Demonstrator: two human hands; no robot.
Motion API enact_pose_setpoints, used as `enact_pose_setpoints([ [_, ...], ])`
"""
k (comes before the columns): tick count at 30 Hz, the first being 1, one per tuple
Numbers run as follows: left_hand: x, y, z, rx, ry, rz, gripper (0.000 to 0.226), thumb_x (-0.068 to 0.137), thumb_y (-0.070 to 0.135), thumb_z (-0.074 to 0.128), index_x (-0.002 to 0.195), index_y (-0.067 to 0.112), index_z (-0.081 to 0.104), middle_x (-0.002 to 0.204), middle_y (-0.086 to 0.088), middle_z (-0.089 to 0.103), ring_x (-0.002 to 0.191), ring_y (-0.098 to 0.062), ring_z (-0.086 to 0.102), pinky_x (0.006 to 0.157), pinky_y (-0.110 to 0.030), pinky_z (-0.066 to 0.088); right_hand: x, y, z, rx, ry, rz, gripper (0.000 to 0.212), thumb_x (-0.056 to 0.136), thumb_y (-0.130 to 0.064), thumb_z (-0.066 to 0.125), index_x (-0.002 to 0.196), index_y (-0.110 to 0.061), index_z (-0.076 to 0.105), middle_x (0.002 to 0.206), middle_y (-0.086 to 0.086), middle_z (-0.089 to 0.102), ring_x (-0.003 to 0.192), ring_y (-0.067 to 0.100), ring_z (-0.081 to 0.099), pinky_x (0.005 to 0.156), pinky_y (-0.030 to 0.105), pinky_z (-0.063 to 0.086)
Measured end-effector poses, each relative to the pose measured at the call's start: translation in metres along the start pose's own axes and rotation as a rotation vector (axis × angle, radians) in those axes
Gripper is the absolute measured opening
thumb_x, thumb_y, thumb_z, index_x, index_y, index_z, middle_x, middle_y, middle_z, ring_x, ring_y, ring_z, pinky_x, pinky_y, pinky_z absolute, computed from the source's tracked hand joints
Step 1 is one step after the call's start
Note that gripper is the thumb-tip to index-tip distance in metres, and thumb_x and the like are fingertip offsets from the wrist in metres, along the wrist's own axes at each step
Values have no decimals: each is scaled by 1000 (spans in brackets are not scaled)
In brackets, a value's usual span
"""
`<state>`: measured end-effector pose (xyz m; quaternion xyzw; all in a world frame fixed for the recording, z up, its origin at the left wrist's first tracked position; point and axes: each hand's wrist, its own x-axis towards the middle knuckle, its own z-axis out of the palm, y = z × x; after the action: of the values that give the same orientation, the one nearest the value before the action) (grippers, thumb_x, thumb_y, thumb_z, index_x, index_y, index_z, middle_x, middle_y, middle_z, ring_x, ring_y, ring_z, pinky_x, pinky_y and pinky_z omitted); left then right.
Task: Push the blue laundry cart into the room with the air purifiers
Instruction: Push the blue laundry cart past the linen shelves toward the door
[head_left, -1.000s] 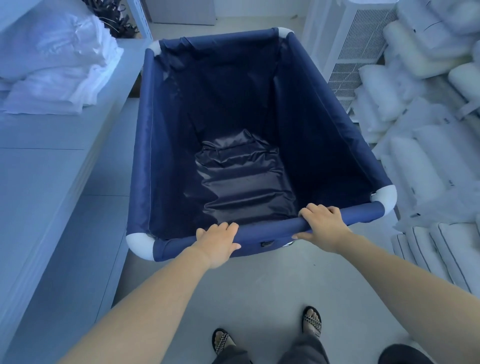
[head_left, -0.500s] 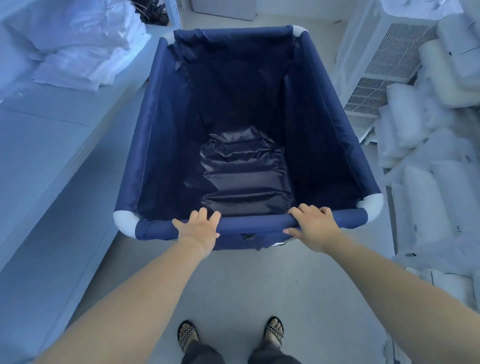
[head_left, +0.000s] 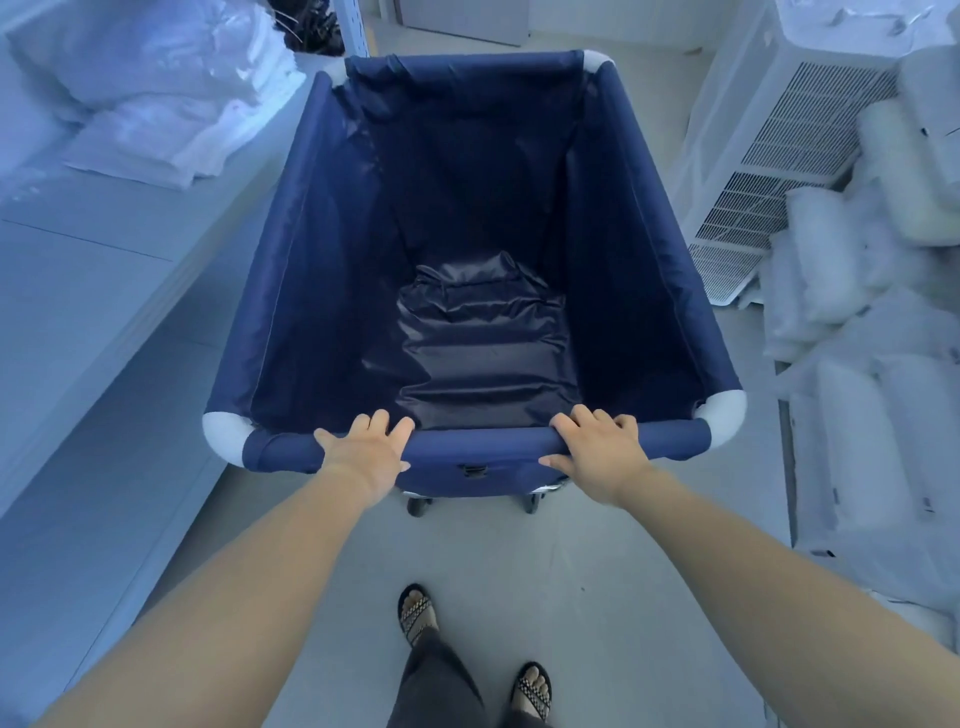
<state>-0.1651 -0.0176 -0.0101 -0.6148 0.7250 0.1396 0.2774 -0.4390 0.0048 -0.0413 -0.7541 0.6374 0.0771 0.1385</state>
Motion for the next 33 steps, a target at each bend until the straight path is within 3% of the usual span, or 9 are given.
enact_pose_setpoints([
  [13, 96, -46, -63, 50, 31, 44, 36, 100, 35, 37, 131, 22, 25, 126, -2, 36, 117, -24, 35, 97, -60, 34, 108, -9, -40, -38, -29, 55, 46, 91, -57, 38, 123, -24, 41, 113, 1, 47, 103, 23, 47, 94, 41, 30],
  [19, 147, -71, -90, 41, 34, 84, 42, 99, 31, 40, 136, 22, 22, 131, -3, 34, 121, -25, 34, 100, -63, 31, 157, -17, -51, -127, 23, 71, 47, 92, -55, 36, 121, -18, 40, 116, 4, 44, 104, 24, 44, 89, 41, 33],
  [23, 175, -83, -107, 21, 62, 104, 36, 98, 24, 46, 130, 22, 30, 123, -3, 38, 113, -25, 38, 100, -66, 31, 185, -21, -55, -128, 72, 101, 47, 92, -55, 35, 119, -18, 40, 115, 4, 41, 102, 24, 41, 88, 40, 32],
  [26, 191, -89, -112, 36, 121, 129, 53, 93, 14, 55, 136, 25, 26, 122, -1, 40, 111, -25, 41, 101, -71, 27, 205, -20, -61, -116, 80, 114, 46, 91, -57, 35, 118, -20, 41, 113, 2, 42, 100, 22, 41, 87, 38, 32],
  [29, 211, -100, -114, 89, 173, 174, 68, 93, 12, 53, 144, 29, 13, 127, 1, 37, 112, -25, 39, 98, -66, 29, 225, -18, -65, -93, 82, 117, 45, 90, -58, 38, 116, -22, 42, 111, 0, 42, 98, 22, 41, 86, 38, 30],
  [33, 244, -115, -125, 37, 185, 285, 50, 99, 19, 39, 142, 29, 17, 123, 1, 36, 107, -22, 37, 96, -48, 31, 249, -9, -74, -52, 98, 102, 44, 86, -62, 41, 114, -28, 45, 105, -4, 45, 95, 20, 43, 80, 36, 27],
])
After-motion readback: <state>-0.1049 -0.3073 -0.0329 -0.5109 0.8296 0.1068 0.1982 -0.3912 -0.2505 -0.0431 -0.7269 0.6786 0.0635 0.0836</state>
